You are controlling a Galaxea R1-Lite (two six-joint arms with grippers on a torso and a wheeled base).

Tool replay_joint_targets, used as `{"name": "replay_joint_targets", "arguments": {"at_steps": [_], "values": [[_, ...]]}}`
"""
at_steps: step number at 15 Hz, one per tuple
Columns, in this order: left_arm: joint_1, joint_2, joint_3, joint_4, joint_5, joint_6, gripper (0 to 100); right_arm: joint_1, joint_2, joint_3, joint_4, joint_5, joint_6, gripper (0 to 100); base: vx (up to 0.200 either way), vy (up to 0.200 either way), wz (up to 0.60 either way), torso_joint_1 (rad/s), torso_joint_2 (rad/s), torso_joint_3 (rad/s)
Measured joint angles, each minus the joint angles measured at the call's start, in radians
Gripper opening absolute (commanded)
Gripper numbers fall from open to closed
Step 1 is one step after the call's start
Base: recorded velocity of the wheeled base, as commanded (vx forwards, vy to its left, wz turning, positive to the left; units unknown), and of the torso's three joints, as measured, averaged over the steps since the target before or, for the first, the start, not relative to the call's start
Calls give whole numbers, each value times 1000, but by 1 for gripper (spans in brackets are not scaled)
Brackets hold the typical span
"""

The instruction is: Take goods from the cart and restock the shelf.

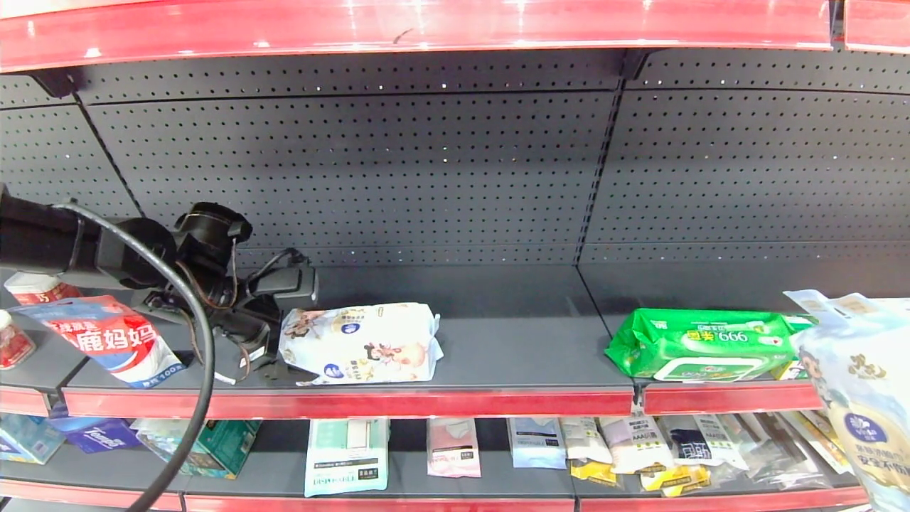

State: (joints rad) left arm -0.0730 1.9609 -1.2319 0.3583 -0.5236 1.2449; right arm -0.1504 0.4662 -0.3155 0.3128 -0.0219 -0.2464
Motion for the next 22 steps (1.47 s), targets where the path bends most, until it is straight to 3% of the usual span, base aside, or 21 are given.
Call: {"name": "replay_joint_targets", "arguments": {"at_steps": [2,4,6,7,8,9,11,15,16,18,19,20,22], "values": [[-10,-35,0,-1,-3,-110,100,0,1,2,0,0,0,0,0,0,0,0,0,0],[-15,-68,14,-1,11,-157,100,0,2,3,0,0,1,0,0,0,0,0,0,0],[-17,-103,44,-15,49,-252,100,0,3,3,0,2,1,0,0,0,0,0,0,0],[-18,-115,51,-29,61,-281,100,0,3,2,0,2,1,0,0,0,0,0,0,0],[-20,-126,57,-83,91,-355,100,1,3,1,0,4,2,0,0,0,0,0,0,0],[-21,-137,64,-144,170,-415,100,1,3,1,0,6,2,0,0,0,0,0,0,0],[-23,-163,100,-234,311,-506,100,2,4,2,0,10,3,0,0,0,0,0,0,0],[-36,-210,256,-498,377,-684,100,7,10,6,0,18,6,0,0,0,0,0,0,0],[-39,-220,311,-595,401,-747,100,8,11,6,0,26,6,0,0,0,0,0,0,0],[-57,-254,418,-742,505,-910,100,9,13,4,0,38,6,0,0,0,0,0,0,0],[-70,-280,451,-748,547,-986,100,9,14,4,0,39,6,0,0,0,0,0,0,0],[-81,-303,474,-751,564,-1033,100,9,16,4,0,39,6,0,0,0,0,0,0,0],[-99,-359,522,-751,564,-1090,100,10,26,-1,-1,39,6,0,0,0,0,0,0,0]]}}
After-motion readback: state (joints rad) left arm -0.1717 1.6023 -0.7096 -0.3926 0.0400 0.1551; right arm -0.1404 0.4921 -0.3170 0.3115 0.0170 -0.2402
